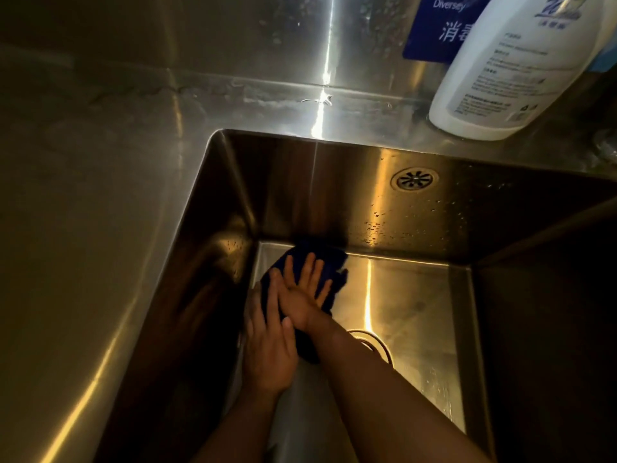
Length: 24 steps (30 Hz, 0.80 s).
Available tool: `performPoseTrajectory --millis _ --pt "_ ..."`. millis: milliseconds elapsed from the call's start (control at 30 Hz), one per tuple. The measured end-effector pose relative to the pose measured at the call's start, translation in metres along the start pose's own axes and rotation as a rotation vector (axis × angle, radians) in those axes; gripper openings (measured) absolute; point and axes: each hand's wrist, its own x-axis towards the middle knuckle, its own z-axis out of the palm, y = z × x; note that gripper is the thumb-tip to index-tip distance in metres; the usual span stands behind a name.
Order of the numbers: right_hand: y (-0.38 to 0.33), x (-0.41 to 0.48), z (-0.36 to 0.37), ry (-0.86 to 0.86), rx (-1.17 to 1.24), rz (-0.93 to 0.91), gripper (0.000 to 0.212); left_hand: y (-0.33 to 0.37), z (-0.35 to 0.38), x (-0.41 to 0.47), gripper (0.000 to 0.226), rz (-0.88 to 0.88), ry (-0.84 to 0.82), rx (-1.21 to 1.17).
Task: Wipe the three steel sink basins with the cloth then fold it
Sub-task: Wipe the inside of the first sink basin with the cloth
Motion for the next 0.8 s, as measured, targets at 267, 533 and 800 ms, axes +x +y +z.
performPoseTrajectory --millis 267,533,800 --pt "-0.008 -0.040 -0.046 -0.022 0.883 -0.076 0.043 0.003 -0.003 0.018 0.071 0.036 -0.034 0.149" --pt "0.170 -0.126 -0.083 0.473 -0.227 -0.031 0.060 -0.016 0.020 0.056 0.083 0.103 -0.396 0.653" --pt "0.235 -0.163 -0.062 -0.079 -0.340 0.227 0.105 -0.025 0.017 0.029 0.097 0.062 -0.674 0.745"
